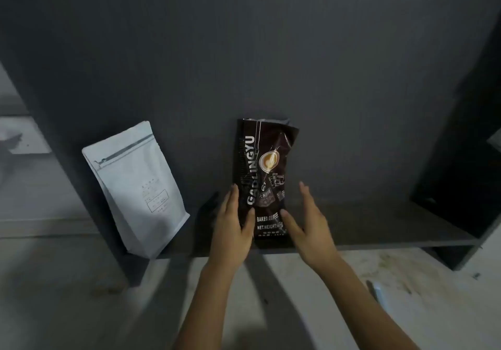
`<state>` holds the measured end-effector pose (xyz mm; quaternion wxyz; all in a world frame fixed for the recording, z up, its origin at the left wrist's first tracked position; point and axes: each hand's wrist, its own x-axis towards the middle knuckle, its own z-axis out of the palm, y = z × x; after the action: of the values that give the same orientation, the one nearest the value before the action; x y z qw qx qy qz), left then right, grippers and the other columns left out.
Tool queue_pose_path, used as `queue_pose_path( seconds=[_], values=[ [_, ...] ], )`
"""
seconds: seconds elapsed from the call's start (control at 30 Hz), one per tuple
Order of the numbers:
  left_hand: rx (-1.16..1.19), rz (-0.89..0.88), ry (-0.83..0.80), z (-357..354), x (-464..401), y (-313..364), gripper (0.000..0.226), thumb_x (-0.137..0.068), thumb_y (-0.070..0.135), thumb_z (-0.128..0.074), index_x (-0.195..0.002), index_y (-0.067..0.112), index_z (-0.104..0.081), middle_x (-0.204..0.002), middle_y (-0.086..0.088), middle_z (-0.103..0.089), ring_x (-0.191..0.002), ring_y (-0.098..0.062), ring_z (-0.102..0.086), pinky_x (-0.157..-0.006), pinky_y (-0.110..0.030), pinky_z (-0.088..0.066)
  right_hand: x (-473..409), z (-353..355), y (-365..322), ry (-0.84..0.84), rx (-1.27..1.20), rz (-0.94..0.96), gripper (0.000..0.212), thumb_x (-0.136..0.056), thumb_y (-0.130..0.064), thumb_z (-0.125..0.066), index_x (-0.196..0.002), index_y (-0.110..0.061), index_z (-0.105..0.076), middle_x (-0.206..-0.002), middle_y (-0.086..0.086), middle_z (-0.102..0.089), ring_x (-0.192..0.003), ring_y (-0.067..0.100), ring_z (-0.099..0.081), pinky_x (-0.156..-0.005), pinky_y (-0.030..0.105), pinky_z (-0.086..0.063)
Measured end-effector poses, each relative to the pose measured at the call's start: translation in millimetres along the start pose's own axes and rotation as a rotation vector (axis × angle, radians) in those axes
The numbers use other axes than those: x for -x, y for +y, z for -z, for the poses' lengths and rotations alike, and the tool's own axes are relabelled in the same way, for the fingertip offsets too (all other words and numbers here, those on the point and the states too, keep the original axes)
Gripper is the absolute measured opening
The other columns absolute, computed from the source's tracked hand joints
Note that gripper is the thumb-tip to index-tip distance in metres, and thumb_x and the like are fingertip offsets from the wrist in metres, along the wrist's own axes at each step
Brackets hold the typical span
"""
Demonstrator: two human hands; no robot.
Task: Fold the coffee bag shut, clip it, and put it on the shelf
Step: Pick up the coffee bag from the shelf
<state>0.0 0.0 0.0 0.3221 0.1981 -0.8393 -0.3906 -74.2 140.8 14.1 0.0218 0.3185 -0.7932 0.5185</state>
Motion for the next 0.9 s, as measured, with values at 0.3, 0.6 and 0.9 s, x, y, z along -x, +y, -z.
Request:
queue_pose_path(
  seconds=[0.3,0.6,0.9],
  values=[
    [0.089,0.102,-0.118,-6,-7,-12,0.040,-0.085,0.031,-0.060,-0.122,0.018,-0.053,-0.147,-0.008,-0.035,-0.135,-0.011,-0.029,-0.099,-0.006,-0.023,-13,-16,12,-0.155,-0.034,-0.035,0.049,-0.085,-0.028,-0.060,-0.131,-0.019,-0.045,-0.106,-0.009,-0.063,-0.095,0.005,-0.062,-0.084,0.026,-0.053],
    [0.314,0.230,-0.124,-10,2,-8,0.097,-0.055,0.016,-0.087,-0.132,0.024,-0.028,-0.107,0.021,-0.048,-0.099,0.004,-0.054,-0.086,-0.014,-0.047,1,-12,21,-0.066,-0.010,-0.096,0.052,-0.079,-0.030,-0.067,-0.126,-0.020,-0.050,-0.116,0.004,-0.067,-0.110,0.016,-0.060,-0.093,0.040,-0.051],
    [0.338,0.265,-0.176,-15,44,9,0.086,-0.046,0.020,-0.089,-0.116,0.031,-0.040,-0.106,0.013,-0.062,-0.096,0.001,-0.061,-0.080,-0.022,-0.051,46,10,7,-0.065,-0.019,0.000,0.045,-0.085,-0.029,-0.059,-0.129,-0.028,-0.049,-0.110,-0.015,-0.066,-0.099,-0.004,-0.061,-0.085,0.013,-0.049]
  ],
)
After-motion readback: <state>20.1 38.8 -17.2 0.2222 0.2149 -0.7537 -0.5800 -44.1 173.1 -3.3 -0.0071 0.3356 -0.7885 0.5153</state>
